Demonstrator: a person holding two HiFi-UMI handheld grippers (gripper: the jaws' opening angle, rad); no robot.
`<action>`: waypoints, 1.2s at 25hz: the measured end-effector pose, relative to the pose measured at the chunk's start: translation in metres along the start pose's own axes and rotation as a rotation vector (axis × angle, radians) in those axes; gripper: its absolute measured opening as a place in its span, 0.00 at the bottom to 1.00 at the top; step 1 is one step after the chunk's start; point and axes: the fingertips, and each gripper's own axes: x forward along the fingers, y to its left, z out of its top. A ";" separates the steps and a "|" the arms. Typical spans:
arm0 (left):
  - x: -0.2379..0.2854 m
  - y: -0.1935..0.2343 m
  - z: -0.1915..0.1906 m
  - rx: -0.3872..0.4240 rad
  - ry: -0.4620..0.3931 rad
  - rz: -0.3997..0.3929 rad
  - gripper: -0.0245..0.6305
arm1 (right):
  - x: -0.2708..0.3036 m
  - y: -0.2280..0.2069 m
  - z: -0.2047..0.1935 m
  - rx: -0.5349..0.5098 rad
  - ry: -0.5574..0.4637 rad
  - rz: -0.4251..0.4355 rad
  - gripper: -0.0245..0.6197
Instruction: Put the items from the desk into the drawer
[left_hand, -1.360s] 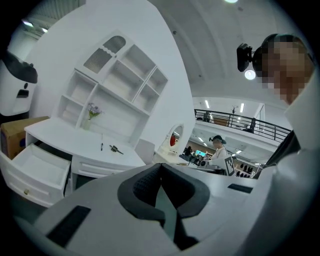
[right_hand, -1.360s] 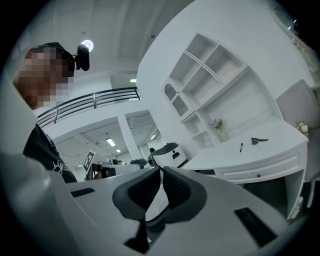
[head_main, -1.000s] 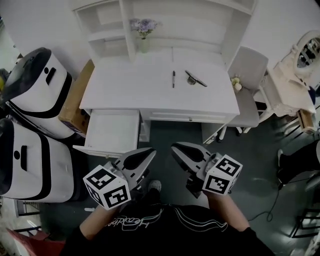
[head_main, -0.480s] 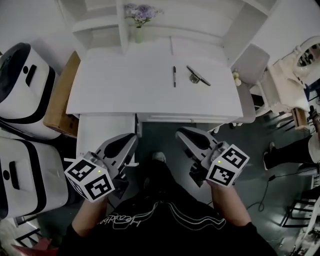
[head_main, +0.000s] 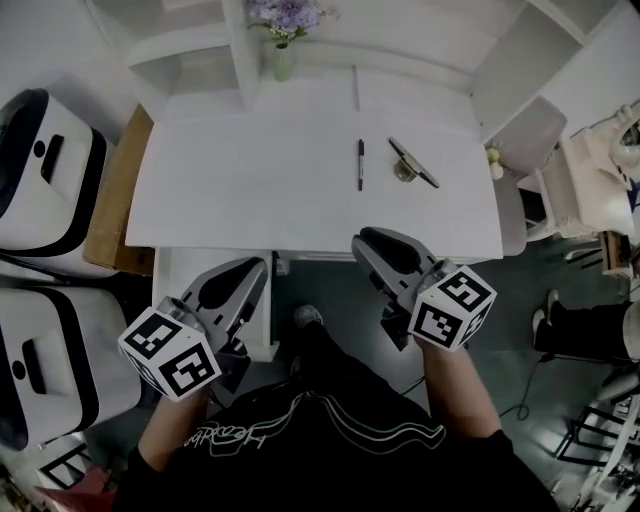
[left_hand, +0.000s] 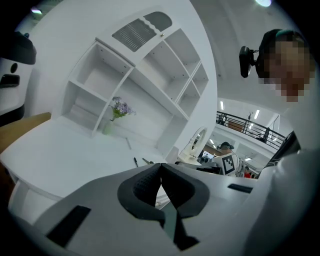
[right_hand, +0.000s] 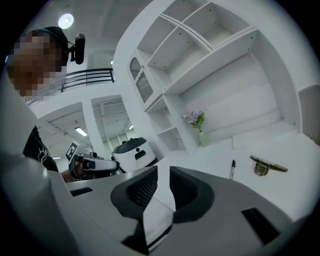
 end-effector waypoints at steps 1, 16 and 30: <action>0.008 0.007 0.004 -0.003 0.005 0.003 0.07 | 0.007 -0.014 0.003 -0.001 0.005 -0.016 0.14; 0.089 0.096 0.002 -0.098 0.096 0.041 0.07 | 0.098 -0.196 -0.027 -0.211 0.265 -0.307 0.32; 0.098 0.129 -0.009 -0.140 0.121 0.105 0.07 | 0.142 -0.282 -0.063 -0.178 0.427 -0.448 0.30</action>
